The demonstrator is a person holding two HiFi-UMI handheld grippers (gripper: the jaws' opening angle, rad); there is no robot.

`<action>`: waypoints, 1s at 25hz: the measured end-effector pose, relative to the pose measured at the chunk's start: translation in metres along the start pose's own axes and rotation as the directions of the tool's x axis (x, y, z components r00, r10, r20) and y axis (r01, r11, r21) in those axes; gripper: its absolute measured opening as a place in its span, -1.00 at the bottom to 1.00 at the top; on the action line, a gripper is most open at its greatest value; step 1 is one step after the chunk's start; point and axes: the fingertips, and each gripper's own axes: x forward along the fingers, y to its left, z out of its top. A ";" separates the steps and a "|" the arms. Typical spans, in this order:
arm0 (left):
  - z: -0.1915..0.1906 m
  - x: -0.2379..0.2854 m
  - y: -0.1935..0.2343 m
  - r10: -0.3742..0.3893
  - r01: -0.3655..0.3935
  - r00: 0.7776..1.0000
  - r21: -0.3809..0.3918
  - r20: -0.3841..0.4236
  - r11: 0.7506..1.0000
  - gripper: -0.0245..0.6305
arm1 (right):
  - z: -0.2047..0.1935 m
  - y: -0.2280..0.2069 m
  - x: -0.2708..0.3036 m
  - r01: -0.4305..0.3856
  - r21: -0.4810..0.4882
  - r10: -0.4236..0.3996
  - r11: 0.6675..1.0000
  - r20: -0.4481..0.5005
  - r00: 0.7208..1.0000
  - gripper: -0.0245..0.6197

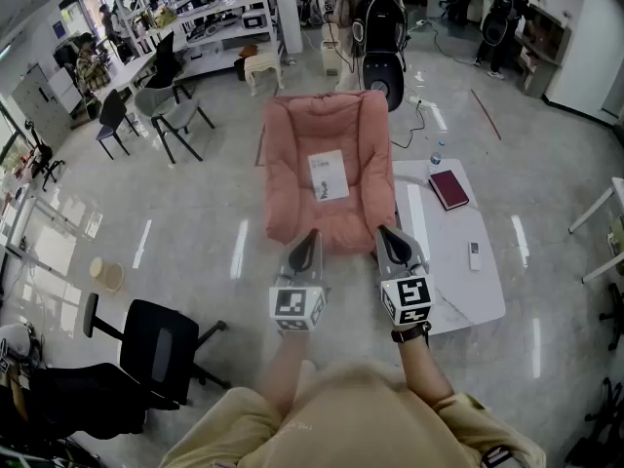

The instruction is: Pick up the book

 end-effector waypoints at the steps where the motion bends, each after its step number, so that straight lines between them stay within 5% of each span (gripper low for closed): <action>1: -0.004 0.002 -0.004 0.007 -0.007 1.000 -0.002 -0.006 1.000 -0.93 | -0.004 -0.009 -0.002 0.025 0.012 -0.025 1.000 -0.014 1.000 -0.90; 5: -0.020 0.013 -0.022 0.041 -0.042 0.998 -0.017 -0.045 0.999 -0.93 | -0.023 -0.043 -0.011 0.079 0.090 -0.074 0.993 -0.060 0.995 -0.90; 17: -0.055 0.011 -0.062 0.080 -0.081 0.992 -0.007 -0.093 0.997 -0.93 | -0.054 -0.053 -0.017 -0.025 0.102 0.033 0.994 -0.073 0.997 -0.94; 25: -0.076 0.061 -0.067 -0.046 0.039 0.997 -0.099 -0.069 0.994 -0.93 | -0.087 -0.071 0.014 -0.013 0.136 0.031 0.991 -0.128 0.991 -0.94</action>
